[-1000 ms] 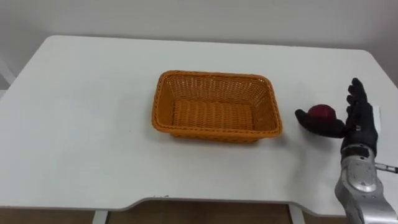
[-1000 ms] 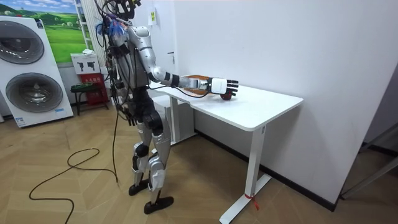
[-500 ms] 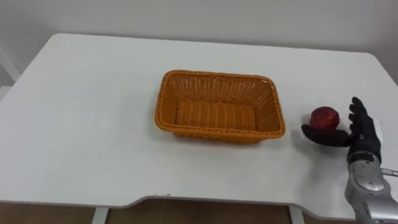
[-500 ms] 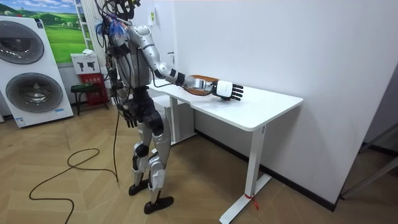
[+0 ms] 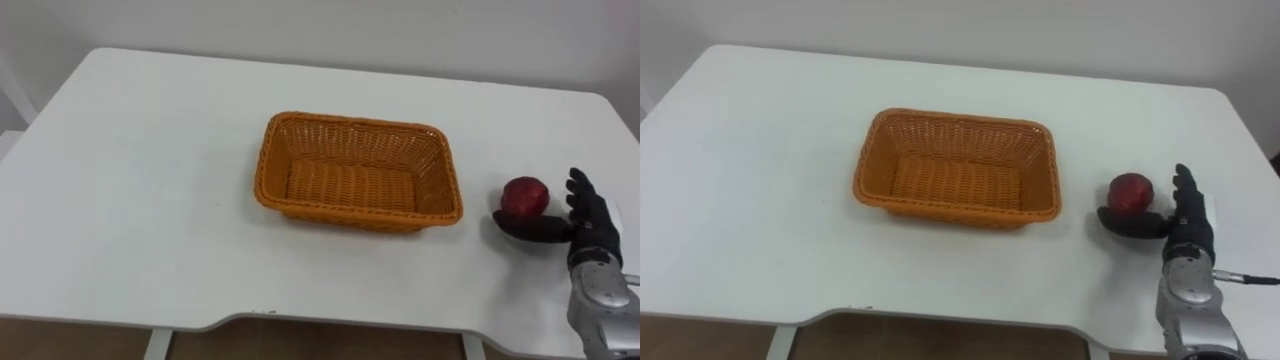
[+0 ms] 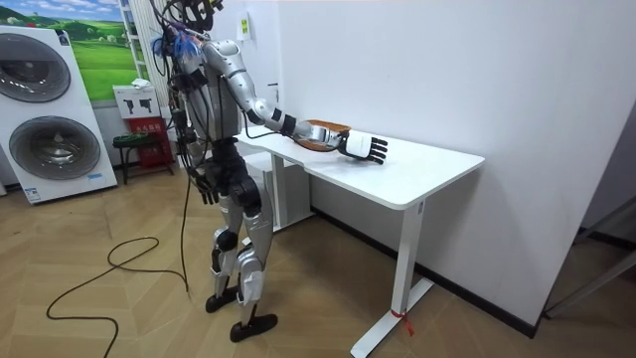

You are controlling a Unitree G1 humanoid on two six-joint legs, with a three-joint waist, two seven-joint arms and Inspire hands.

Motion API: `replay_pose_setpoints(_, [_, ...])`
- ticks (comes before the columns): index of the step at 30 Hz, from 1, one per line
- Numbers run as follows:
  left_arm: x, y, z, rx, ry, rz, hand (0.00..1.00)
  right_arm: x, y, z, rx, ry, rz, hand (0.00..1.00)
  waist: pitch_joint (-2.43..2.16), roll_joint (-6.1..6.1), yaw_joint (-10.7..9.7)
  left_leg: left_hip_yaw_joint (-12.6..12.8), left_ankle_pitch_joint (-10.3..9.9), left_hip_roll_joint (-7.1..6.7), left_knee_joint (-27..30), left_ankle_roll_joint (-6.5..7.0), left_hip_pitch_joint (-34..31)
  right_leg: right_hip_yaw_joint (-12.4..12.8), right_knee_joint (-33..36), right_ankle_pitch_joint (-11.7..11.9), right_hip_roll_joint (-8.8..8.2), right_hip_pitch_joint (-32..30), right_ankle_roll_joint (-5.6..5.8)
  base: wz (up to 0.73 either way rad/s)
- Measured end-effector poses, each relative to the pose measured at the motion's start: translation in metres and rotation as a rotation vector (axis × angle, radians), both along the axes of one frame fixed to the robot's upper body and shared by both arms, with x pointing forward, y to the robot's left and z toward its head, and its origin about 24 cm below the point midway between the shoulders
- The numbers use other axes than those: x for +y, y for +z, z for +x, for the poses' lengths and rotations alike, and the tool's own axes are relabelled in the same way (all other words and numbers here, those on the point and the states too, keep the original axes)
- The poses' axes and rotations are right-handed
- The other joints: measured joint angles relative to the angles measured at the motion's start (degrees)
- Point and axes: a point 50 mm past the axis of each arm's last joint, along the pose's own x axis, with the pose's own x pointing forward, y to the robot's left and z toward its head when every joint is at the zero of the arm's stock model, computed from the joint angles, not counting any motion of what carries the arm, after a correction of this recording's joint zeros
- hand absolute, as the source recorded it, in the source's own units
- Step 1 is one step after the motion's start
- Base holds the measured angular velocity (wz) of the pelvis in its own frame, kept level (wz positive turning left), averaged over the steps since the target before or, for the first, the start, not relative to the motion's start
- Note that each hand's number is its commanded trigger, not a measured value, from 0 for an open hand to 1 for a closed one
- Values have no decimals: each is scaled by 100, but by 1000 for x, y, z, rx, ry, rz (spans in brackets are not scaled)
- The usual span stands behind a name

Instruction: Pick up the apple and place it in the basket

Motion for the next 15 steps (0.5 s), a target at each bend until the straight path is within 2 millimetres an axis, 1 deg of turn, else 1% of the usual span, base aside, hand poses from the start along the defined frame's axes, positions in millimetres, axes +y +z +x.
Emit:
replay_pose_setpoints(7, [0, 0, -2, 15, 3, -3, 0, 0, -2, 2, 36, 37, -38, 0, 0, -1, 18, -29, 5, -26, 7, 9, 5, -109, 1, -19, -38, 41, 15, 5])
replay_pose_setpoints(15, [1, 0, -4, 32, 16, -12, 0, 2, -1, 10, 79, 86, -78, 0, 0, 4, 32, -54, 10, -37, 9, 17, 35, -139, 2, -20, -52, 98, 18, 2])
